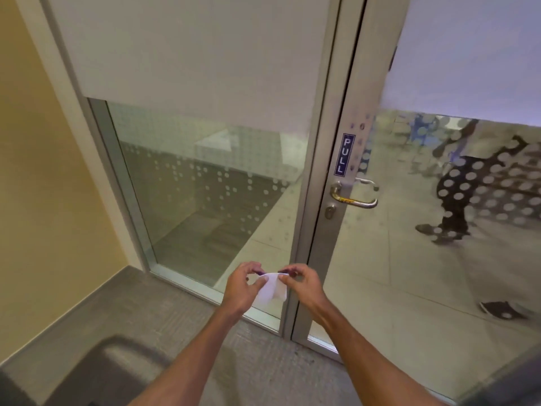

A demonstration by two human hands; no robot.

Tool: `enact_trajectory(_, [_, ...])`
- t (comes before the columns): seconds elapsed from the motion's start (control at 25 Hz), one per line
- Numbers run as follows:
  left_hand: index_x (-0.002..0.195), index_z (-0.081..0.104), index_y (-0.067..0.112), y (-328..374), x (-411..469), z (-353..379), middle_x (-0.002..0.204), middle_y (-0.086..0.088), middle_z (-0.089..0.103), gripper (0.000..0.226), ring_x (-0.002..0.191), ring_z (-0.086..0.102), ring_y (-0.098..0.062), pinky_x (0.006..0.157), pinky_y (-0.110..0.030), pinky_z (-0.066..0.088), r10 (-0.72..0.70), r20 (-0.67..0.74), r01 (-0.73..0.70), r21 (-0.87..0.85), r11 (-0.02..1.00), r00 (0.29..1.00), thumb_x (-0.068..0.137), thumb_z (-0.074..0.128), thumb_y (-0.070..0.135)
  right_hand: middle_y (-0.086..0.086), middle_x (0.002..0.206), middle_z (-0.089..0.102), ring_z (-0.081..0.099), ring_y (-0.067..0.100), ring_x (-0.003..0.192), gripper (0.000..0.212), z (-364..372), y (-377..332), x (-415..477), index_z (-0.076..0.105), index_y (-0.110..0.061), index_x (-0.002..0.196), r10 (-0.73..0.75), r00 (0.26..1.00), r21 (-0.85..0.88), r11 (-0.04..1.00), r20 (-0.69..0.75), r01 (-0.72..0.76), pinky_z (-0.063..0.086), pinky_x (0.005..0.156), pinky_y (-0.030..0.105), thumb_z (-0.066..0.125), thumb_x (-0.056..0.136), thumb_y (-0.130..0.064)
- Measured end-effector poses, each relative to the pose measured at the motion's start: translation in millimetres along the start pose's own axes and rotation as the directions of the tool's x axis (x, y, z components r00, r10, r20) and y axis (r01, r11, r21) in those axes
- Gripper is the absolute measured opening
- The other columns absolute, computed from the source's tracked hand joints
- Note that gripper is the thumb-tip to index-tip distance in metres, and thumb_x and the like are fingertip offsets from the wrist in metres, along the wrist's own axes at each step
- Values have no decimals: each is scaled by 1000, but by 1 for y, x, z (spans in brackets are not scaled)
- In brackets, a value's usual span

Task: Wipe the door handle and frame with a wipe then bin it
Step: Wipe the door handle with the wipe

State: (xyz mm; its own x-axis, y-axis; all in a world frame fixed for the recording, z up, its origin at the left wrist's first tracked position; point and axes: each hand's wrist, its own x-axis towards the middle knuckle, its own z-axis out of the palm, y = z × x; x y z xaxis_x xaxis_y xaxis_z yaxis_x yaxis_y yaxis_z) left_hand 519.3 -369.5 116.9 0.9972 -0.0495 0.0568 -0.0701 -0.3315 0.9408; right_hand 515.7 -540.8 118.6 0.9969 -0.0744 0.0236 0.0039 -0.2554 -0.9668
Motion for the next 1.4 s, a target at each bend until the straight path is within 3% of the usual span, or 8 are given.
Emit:
enact_trajectory(0.28, [90,61,11,11,104,21,81,-7,70,10,69,65,-15,60,-24,51,-25,82,47,-273,961,996,92,64,2,8,87,68,66,10,71,14,-4,-9,76,62,-5,98,144,985,293,949,-91,-111,52,58,20,69,86,-4])
enact_trajectory(0.56, [90,67,8,26,188,25,79,0,71,4,71,67,-12,57,-20,52,50,222,31,-348,937,974,89,69,6,23,111,69,67,36,97,35,-2,-19,133,64,2,113,271,960,502,842,-77,-197,52,90,52,74,80,-6])
enact_trajectory(0.68, [96,67,13,39,209,34,90,1,70,8,82,65,-19,66,-21,50,190,215,-151,-187,971,958,89,69,11,19,112,70,65,38,104,32,-10,-21,146,64,-5,115,292,945,511,841,-151,-178,51,91,53,71,84,-12])
enact_trajectory(0.76, [113,64,14,47,224,41,109,1,66,21,98,61,-21,80,-27,49,357,227,-382,74,921,906,92,66,19,13,111,70,65,34,102,31,-21,-23,154,61,-12,116,331,902,464,868,-276,-177,56,87,49,70,87,-18])
enact_trajectory(0.96, [135,56,9,83,265,58,142,-11,54,56,130,51,-30,106,-45,44,734,223,-708,539,456,642,90,65,41,17,111,68,65,35,102,29,-64,-37,176,58,-7,119,313,791,437,897,-526,-65,54,89,53,63,92,-13])
enact_trajectory(1.2, [156,20,10,140,325,85,165,-14,9,82,153,7,-29,120,-55,13,859,228,-697,692,189,459,93,44,57,11,98,70,66,25,87,23,-127,-78,198,63,-5,116,106,716,184,983,-690,31,57,70,40,52,98,-13])
enact_trajectory(1.32, [158,12,11,160,349,97,165,-13,0,85,153,0,-28,122,-54,3,874,210,-659,736,154,438,94,41,59,11,99,69,65,27,87,22,-156,-88,205,64,-10,116,-77,660,-169,983,-747,-77,56,67,37,50,98,-15])
enact_trajectory(1.4, [158,6,11,175,362,103,165,-11,-11,85,152,-8,-26,122,-50,-5,886,181,-643,750,157,427,95,35,61,8,95,71,62,19,76,23,-167,-89,210,65,-15,116,-253,692,-521,828,-676,-207,47,58,27,52,97,-11])
